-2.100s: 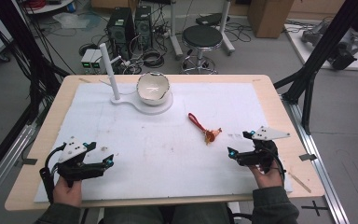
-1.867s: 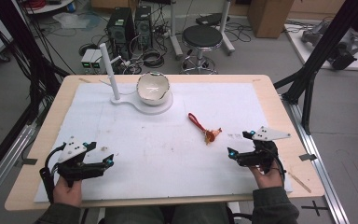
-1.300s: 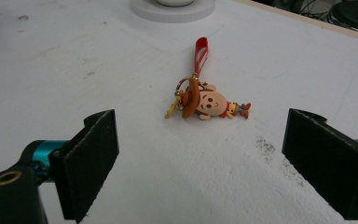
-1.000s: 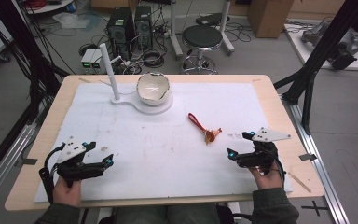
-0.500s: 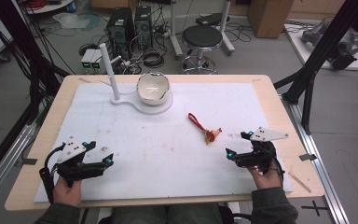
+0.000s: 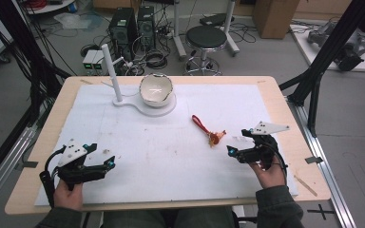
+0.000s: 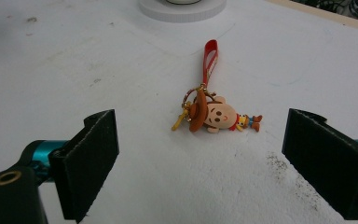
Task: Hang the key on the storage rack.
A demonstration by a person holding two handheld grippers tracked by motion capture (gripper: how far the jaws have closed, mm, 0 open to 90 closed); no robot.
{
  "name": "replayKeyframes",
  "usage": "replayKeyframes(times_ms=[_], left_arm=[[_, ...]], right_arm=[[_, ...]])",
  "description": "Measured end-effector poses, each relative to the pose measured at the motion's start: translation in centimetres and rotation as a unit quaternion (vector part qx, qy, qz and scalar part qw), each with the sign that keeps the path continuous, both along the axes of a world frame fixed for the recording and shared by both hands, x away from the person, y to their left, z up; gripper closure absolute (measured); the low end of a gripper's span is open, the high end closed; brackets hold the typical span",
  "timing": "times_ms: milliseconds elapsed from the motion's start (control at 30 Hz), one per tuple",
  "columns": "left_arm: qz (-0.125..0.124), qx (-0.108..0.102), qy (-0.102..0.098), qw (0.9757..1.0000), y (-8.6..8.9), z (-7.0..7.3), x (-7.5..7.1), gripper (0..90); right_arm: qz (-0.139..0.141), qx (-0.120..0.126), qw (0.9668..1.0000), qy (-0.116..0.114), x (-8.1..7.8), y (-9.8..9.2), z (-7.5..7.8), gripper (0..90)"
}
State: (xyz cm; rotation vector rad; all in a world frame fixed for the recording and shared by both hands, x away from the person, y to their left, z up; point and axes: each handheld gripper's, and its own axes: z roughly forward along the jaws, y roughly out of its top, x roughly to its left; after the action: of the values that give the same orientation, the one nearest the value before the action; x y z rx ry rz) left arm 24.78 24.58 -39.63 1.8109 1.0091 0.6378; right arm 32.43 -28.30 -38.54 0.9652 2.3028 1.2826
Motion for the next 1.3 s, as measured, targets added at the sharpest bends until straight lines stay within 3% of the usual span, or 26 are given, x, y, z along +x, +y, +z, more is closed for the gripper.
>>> replayKeyframes(times_ms=[400,500,1100,1300], left_arm=[[-0.003,-0.001,-0.001,1.0000,-0.1,0.0,0.2,20.9],[-0.001,-0.002,-0.002,1.0000,0.0,0.0,0.1,21.0],[0.001,-0.004,-0.004,1.0000,0.2,0.0,0.2,20.9],[0.000,-0.003,-0.004,1.0000,0.2,0.0,0.2,21.0]], right_arm=[[0.009,-0.033,0.9993,0.017,2.3,1.9,2.0,9.9],[0.010,-0.047,0.9988,0.013,3.0,2.5,2.6,14.6],[0.005,-0.044,0.9975,0.055,7.8,5.4,4.1,25.1],[0.003,-0.078,0.9947,0.067,9.1,6.5,4.4,22.0]])
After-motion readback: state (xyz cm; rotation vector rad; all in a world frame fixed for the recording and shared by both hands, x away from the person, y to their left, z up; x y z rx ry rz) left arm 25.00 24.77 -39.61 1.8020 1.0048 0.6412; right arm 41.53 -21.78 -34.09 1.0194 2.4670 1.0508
